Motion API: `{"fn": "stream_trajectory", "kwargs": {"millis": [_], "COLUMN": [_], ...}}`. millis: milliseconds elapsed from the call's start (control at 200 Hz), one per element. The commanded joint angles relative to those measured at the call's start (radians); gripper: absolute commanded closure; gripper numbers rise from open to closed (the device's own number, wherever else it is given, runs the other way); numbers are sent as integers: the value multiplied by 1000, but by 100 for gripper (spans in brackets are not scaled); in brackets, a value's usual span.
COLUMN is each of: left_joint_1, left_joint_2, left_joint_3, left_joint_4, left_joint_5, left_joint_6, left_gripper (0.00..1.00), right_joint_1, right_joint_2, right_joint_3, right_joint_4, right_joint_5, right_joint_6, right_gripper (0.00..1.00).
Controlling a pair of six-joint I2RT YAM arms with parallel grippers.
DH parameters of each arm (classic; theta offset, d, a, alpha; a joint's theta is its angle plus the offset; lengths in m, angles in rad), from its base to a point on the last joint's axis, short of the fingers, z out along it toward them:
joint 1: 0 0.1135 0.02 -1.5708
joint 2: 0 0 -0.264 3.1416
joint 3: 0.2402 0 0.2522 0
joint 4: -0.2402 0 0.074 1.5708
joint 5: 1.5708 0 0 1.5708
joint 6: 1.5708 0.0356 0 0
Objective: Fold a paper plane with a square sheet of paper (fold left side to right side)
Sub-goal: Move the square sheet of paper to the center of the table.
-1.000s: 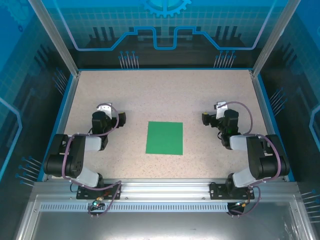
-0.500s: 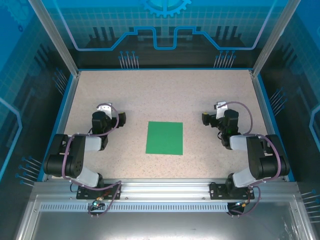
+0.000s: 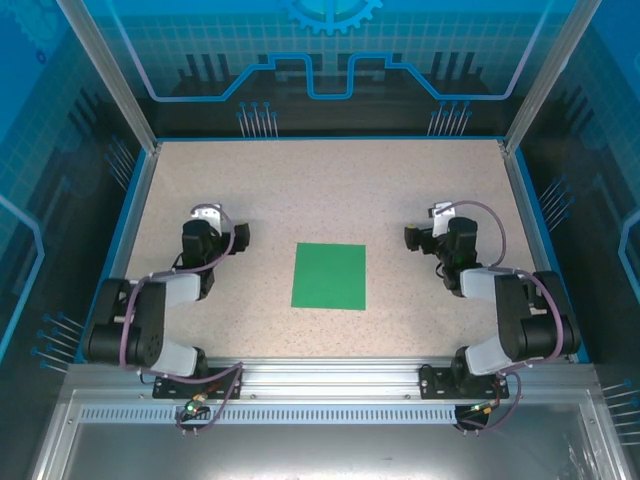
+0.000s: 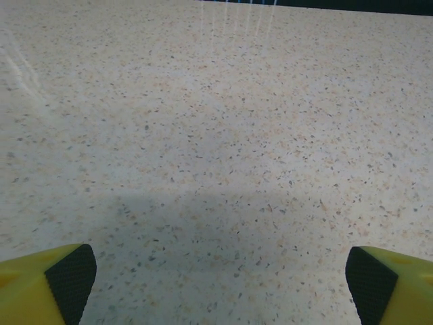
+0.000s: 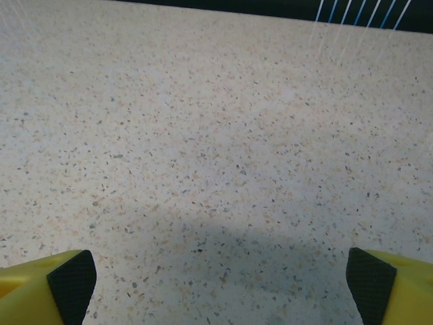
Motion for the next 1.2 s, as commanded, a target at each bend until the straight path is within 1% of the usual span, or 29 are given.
{"fn": "stream_trajectory", "kwargs": {"millis": [0,65,125,235,330,375,430,560,700,760,870,1085,1195], "left_joint_1": [-7,-34,-91,-221,-359,-434,-504,-619,-722,-755,-789,-797,-796], "left_joint_2": [-171,-244,-279,-267,-192,-146,-84,80,263,338,446,573,622], "left_joint_3": [114,181,244,373,465,498,534,626,746,798,876,945,974], "left_joint_4": [-259,-424,-537,-786,-961,-1013,-1057,-1150,-1240,-1271,-1305,-1314,-1322], "left_joint_5": [-40,-31,-24,-13,-21,-30,-20,-13,-36,-40,-44,-50,-76], "left_joint_6": [-63,-83,-107,-194,-236,-255,-280,-339,-345,-346,-367,-398,-399], "left_gripper": [1,1,1,1,1,1,1,1,1,1,1,1,1], "right_joint_1": [-12,-8,0,35,78,98,117,149,174,178,182,183,185], "right_joint_2": [-116,-193,-268,-418,-533,-578,-625,-706,-769,-785,-796,-792,-792], "right_joint_3": [85,96,103,111,117,123,128,128,99,89,87,108,113], "right_joint_4": [-190,-281,-382,-540,-669,-734,-807,-939,-1000,-1008,-1017,-1033,-1039], "right_joint_5": [32,36,31,33,38,43,49,63,102,111,122,134,134], "right_joint_6": [39,86,149,252,298,311,323,349,369,381,393,387,387], "right_gripper": [1,1,1,1,1,1,1,1,1,1,1,1,1]}}
